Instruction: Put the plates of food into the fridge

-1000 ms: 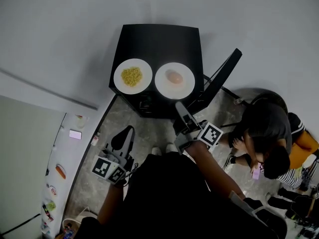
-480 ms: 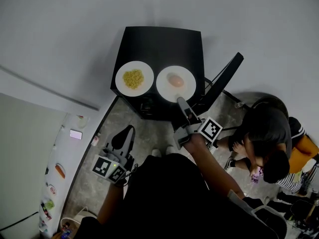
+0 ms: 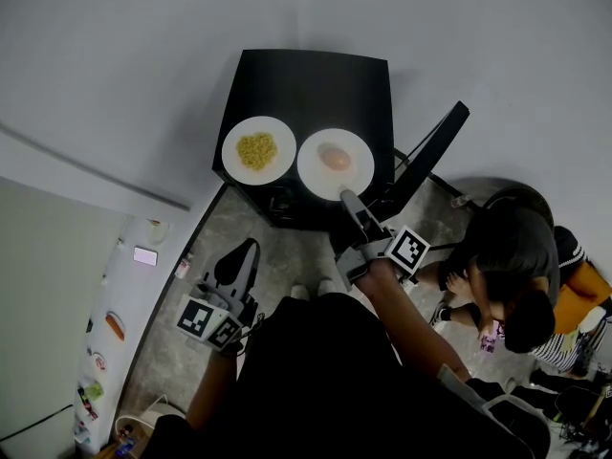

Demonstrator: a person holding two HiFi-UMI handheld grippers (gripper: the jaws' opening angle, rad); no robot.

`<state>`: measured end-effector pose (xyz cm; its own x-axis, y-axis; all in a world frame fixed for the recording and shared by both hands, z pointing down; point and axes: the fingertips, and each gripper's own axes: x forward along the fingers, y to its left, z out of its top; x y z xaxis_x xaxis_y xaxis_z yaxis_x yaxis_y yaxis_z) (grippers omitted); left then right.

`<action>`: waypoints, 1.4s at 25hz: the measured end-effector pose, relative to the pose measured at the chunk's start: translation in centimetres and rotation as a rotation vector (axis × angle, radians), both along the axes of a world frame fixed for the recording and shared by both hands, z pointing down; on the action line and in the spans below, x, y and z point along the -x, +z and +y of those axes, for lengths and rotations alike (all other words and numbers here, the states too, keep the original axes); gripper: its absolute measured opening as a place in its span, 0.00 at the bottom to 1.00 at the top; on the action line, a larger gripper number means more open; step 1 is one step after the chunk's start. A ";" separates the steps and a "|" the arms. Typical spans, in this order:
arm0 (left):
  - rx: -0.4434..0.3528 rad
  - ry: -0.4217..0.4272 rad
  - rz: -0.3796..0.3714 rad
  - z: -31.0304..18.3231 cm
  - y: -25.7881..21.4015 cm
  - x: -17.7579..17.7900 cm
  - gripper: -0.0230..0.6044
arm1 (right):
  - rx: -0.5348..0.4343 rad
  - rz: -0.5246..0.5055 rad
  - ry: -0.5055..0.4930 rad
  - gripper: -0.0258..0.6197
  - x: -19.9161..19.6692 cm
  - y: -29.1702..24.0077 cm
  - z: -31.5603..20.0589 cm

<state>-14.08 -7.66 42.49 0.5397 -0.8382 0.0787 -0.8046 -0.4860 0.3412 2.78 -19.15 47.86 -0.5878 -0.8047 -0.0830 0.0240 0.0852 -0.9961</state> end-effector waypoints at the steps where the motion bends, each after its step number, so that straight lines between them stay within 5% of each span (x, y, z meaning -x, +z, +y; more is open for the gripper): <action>1: 0.000 0.002 0.001 0.0 0.0 0.0 0.09 | -0.001 0.001 -0.007 0.11 0.0 0.0 0.2; 23: 0.019 0.022 0.025 4.7 0.7 -0.2 0.09 | -0.038 0.020 -0.151 0.11 0.1 -0.7 10.9; 35: 0.067 0.018 0.028 6.3 2.4 -0.6 0.09 | 0.080 0.030 -0.116 0.11 -1.2 6.0 11.8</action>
